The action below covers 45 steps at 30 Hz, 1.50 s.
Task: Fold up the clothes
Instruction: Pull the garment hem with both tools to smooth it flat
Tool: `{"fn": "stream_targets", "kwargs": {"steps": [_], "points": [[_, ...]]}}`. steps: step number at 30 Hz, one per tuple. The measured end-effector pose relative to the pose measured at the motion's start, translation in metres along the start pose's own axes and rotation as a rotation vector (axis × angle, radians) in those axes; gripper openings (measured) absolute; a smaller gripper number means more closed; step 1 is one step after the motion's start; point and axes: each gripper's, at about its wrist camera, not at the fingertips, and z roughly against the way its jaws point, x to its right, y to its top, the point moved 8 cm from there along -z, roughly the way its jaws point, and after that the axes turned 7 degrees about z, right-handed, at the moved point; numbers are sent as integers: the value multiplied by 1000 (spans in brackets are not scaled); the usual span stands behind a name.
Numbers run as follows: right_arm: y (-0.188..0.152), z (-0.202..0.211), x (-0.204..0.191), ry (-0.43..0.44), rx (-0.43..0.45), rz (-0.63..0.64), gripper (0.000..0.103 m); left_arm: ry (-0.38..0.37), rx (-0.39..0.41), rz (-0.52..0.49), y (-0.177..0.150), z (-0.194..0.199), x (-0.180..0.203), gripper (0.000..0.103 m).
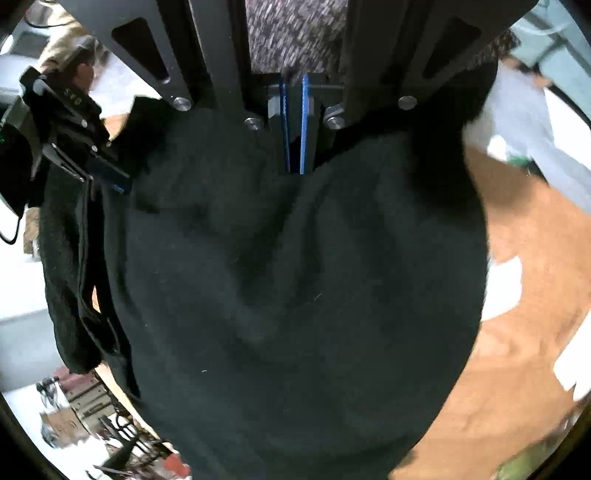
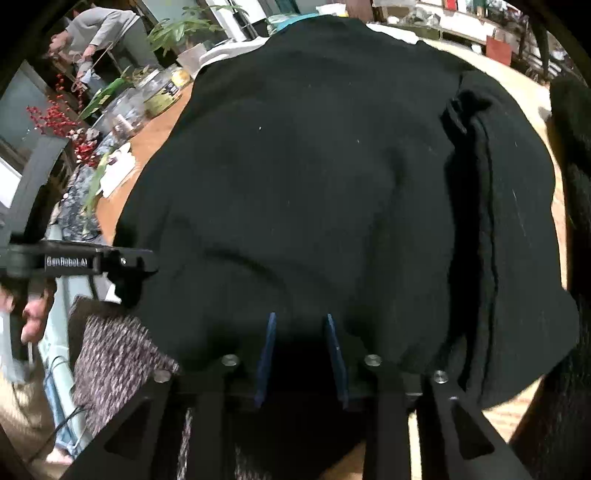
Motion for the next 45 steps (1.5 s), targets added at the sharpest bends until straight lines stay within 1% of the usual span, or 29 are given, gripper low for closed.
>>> {"fn": "stream_targets", "kwargs": {"steps": [1,3,4,6,8,9,10,12,14,16,19,21,22,24,25,26,28,34,35,39,40,42,43,45], "points": [[-2,1,2,3,-5,-6,37,-5,-7,14,-1,1,-4,7],[0,9,7,12,6,-42,38,33,47,7,4,9,-10,7],[2,18,12,6,32,-58,40,52,79,5,9,13,-10,7],[7,39,27,-28,93,-88,43,59,108,-7,16,18,-5,7],[8,63,46,-98,144,-124,59,32,109,-26,25,17,10,10],[7,75,56,-135,163,-140,64,20,106,-33,31,17,18,21],[4,83,65,-167,166,-148,67,16,98,-48,34,14,31,40],[-6,94,85,-237,144,-169,69,7,82,-78,42,7,59,58],[-20,94,101,-263,103,-196,70,-2,65,-108,49,1,86,58],[-33,91,112,-257,67,-220,70,-9,39,-140,50,-6,105,58],[-42,80,113,-219,40,-226,72,-21,9,-194,44,-23,133,58],[-43,72,110,-222,30,-212,72,-25,-4,-230,38,-30,149,58],[-42,71,110,-230,35,-208,71,-24,-9,-245,36,-34,155,58],[-35,84,115,-242,73,-220,48,-19,-16,-263,34,-41,160,58],[-32,90,117,-248,92,-226,26,-9,-16,-264,36,-44,159,58],[-29,96,120,-254,110,-232,14,-2,-13,-263,31,-43,159,58],[-22,108,124,-267,148,-244,7,-2,-12,-257,31,-40,159,58],[-3,146,139,-303,261,-279,6,17,11,-199,39,-35,132,58],[3,154,136,-308,282,-272,6,17,14,-189,40,-35,127,58],[51,190,91,-322,377,-152,6,-37,12,-168,37,-35,126,58],[63,199,80,-326,401,-122,6,-45,16,-166,42,-28,117,58],[86,216,55,-330,450,-58,6,-47,32,-161,43,-23,113,58],[98,221,37,-321,480,-20,6,-53,46,-153,43,-20,110,58],[120,224,0,-263,522,46,6,-66,68,-139,44,-13,106,58]]}}
